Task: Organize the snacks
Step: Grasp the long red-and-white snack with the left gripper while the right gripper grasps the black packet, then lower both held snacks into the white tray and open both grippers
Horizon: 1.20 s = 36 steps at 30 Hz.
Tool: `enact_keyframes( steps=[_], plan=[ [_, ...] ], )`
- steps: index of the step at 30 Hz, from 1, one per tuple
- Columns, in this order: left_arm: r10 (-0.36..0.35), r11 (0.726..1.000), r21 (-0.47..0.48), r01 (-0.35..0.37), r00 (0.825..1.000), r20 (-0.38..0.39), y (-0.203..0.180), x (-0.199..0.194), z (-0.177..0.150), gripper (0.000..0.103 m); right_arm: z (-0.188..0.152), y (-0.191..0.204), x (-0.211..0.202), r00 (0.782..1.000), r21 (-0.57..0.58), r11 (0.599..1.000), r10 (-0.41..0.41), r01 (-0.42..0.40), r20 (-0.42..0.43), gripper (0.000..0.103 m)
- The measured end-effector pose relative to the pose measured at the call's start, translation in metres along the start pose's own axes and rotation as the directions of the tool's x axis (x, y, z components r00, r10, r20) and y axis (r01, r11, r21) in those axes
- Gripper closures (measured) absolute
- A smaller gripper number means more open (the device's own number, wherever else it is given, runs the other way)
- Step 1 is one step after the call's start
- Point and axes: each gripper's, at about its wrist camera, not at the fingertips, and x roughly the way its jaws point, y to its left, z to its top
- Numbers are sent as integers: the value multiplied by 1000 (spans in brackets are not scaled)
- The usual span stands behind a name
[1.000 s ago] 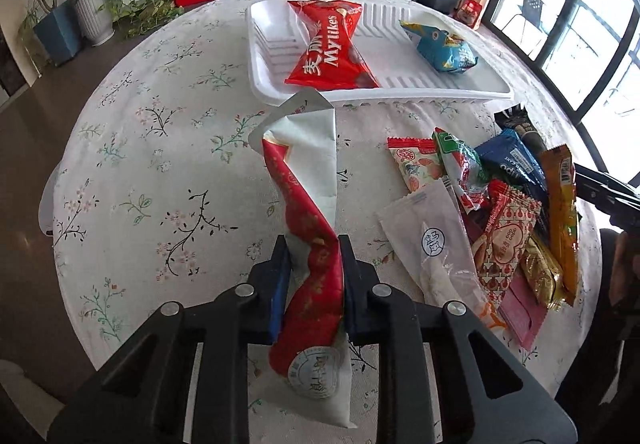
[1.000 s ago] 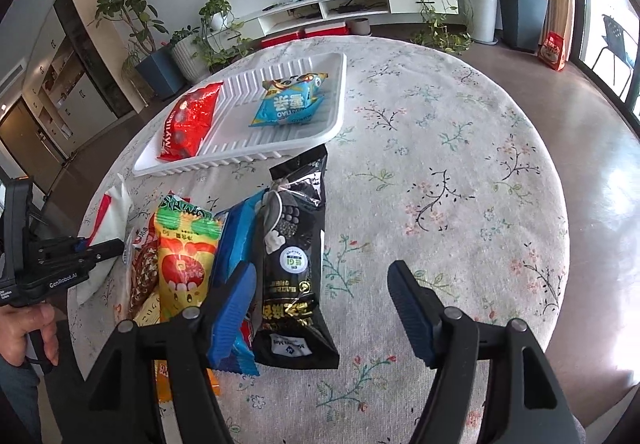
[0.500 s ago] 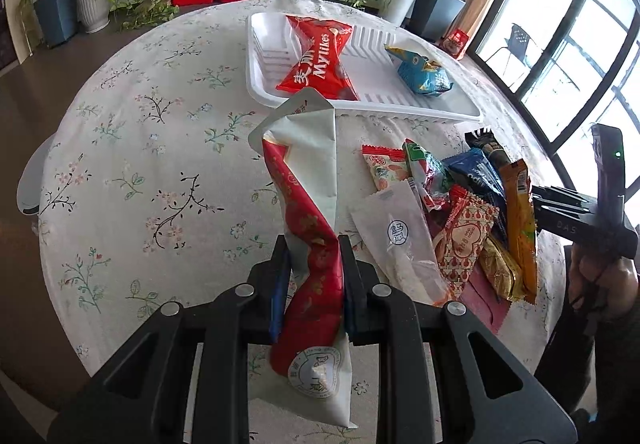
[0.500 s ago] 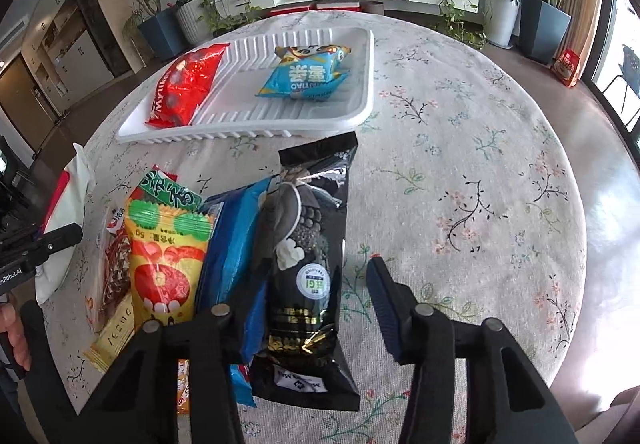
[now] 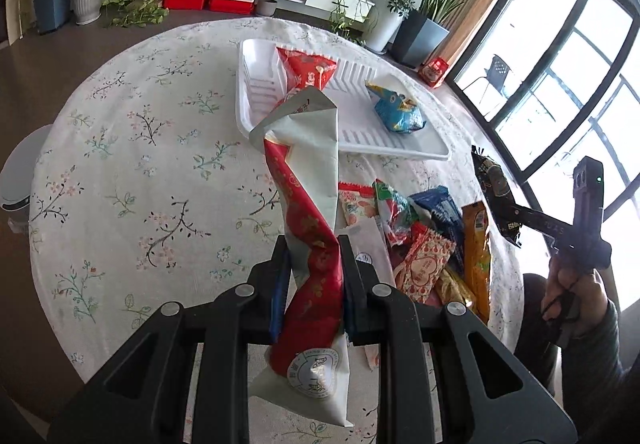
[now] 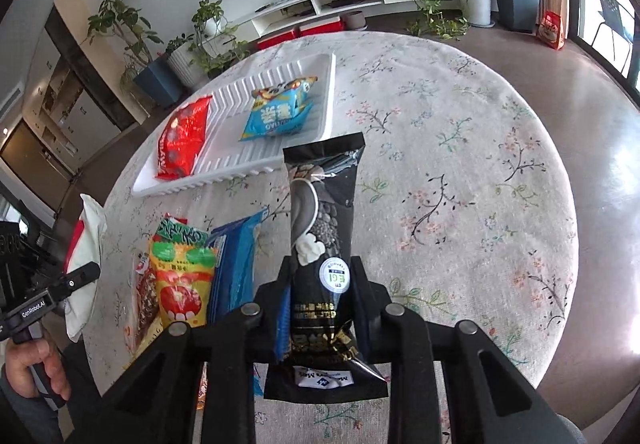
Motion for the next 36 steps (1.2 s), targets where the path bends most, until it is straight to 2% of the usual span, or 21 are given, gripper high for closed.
enact_keyframes(
  steps=[5, 9, 12, 14, 15, 20, 23, 27, 32, 36],
  plan=[
    [4, 1000, 9, -5, 998, 60, 1, -18, 34, 83, 28, -24, -32, 995, 88, 996, -9, 0, 100, 76],
    [1, 998, 64, -7, 996, 93, -14, -24, 73, 84, 60, -32, -61, 980, 135, 991, -18, -10, 200, 76],
    [8, 994, 109, -19, 996, 93, -30, -15, 99, 89, 86, -14, -73, 969, 98, 994, 11, -36, 247, 76],
    [17, 992, 120, -24, 998, 57, -33, 4, 112, 99, 99, 5, -73, 966, 48, 998, 27, -41, 256, 76],
    [26, 993, 116, -31, 999, 45, -32, 14, 115, 100, 103, 14, -70, 966, 28, 998, 42, -50, 256, 76],
    [27, 997, 78, -29, 999, 29, -20, 46, 128, 101, 113, 43, -50, 969, -36, 997, 70, -63, 238, 76],
    [48, 995, 88, -51, 998, 32, -17, 54, 135, 101, 115, 50, -33, 977, -42, 997, 78, -70, 199, 76],
    [61, 997, 54, -62, 998, 18, 1, 75, 144, 101, 119, 69, -7, 985, -101, 992, 95, -81, 141, 76],
    [72, 995, 75, -72, 997, 5, 11, 102, 151, 101, 129, 101, 49, 996, -153, 985, 88, -82, 35, 76],
    [121, 989, 95, -115, 991, -54, 14, 132, 154, 101, 130, 123, 98, 997, -186, 981, 49, -58, -56, 76]
  ],
)
